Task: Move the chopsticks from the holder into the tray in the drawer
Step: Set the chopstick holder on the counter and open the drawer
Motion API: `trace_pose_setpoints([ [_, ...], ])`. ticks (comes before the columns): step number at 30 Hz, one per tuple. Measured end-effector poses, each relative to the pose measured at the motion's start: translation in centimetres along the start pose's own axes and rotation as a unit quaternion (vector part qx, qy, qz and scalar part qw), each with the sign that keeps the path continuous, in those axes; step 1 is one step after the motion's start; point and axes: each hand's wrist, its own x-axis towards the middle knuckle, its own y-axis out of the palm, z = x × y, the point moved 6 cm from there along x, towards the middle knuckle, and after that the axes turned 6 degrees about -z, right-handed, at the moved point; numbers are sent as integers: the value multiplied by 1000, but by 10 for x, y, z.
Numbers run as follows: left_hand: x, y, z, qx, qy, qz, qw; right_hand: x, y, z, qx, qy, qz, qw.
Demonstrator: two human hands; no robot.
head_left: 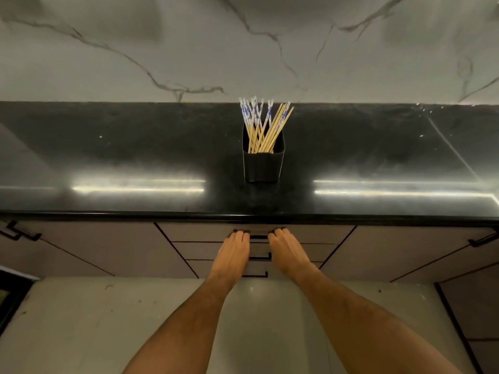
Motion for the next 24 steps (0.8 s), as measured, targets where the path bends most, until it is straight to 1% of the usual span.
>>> trace_pose_setpoints([
  [3, 17, 27, 10, 10, 0, 44, 999, 20, 24, 0, -6, -6, 39, 999],
  [5, 32, 42, 15, 5, 11, 59, 998, 36, 39, 2, -42, -37, 60, 997],
  [6, 41, 49, 16, 6, 17, 57, 998, 43, 44, 2, -51, -37, 66, 996],
  [8, 54, 58, 13, 3, 34, 51, 998, 55, 49, 5, -78, -50, 40, 995],
  [10, 60, 68, 11, -28, 15, 73, 997, 63, 56, 7, -58, -27, 43, 997],
  [11, 61, 74, 14, -46, -14, 82, 995, 66, 60, 7, -60, -10, 48, 997],
  [13, 59, 75, 15, -45, -40, 64, 996, 68, 66, 6, -78, 23, 58, 995],
  [14, 58, 77, 16, -39, -42, 55, 997, 66, 70, 7, -90, 24, 72, 993],
  [16, 57, 77, 11, -31, -45, 48, 997, 66, 71, 7, -136, -5, 71, 988],
  [18, 56, 70, 6, -4, -38, 49, 998, 66, 68, 14, -138, -39, 94, 985],
  [19, 53, 67, 5, 0, -29, 50, 998, 64, 66, 13, -133, -38, 95, 986],
  [20, 50, 66, 3, -10, -5, 50, 999, 64, 65, 12, -118, -38, 90, 988],
  [21, 42, 63, 1, -39, -1, 49, 998, 58, 63, 12, -103, -28, 90, 990],
  [22, 33, 61, 1, -81, -11, 32, 996, 53, 65, 13, -87, -25, 97, 991],
  [23, 23, 57, 3, -127, -43, 20, 991, 48, 67, 13, -78, -19, 98, 992],
  [24, 17, 59, 5, -147, -62, 18, 987, 42, 72, 13, -70, -7, 95, 993],
])
